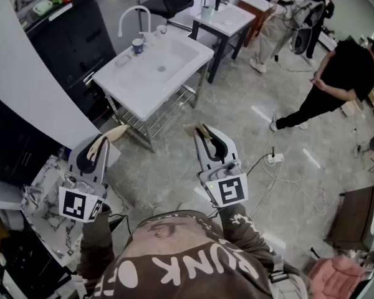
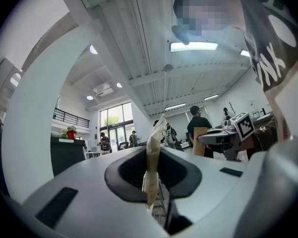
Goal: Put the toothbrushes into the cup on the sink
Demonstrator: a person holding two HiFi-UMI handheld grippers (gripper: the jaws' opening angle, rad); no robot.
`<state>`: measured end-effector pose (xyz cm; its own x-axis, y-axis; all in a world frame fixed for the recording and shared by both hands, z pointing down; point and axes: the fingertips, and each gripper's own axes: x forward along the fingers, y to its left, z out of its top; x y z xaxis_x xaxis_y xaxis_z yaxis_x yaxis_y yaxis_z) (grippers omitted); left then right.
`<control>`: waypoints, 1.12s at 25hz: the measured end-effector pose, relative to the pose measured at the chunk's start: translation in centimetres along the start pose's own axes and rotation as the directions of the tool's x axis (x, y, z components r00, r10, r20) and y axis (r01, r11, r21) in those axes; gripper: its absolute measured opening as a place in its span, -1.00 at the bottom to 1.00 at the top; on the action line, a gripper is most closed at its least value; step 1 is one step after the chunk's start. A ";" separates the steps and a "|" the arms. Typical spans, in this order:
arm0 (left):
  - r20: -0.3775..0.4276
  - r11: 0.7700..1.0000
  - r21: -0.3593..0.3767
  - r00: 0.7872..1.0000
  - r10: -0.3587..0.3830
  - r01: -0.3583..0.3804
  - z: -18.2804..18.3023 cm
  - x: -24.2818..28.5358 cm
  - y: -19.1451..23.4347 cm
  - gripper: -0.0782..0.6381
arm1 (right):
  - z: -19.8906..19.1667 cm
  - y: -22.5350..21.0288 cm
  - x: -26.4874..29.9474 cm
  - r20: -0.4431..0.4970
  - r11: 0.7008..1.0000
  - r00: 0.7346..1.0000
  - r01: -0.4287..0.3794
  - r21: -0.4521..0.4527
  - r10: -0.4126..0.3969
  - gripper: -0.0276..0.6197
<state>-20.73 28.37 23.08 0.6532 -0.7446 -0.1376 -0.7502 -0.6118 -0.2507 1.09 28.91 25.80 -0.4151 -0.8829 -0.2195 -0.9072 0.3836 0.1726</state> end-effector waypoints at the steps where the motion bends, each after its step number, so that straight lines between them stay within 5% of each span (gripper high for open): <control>1: 0.001 1.000 0.000 1.000 0.000 0.000 0.0 0.0 0.1 -0.65 | 0.0 0.1 0.1 0.001 1.000 1.000 -0.001 0.000 0.001 -0.73; 28: -0.019 1.000 0.018 1.000 -0.013 0.013 0.0 4.6 -2.8 -0.65 | -1.0 -4.3 -0.3 0.032 0.998 0.999 -0.020 0.054 0.018 -0.73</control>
<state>-15.63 26.61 23.17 0.6609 -0.7414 -0.1161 -0.7394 -0.6169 -0.2695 5.22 27.28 26.09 -0.4336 -0.8665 -0.2474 -0.9011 0.4154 0.1246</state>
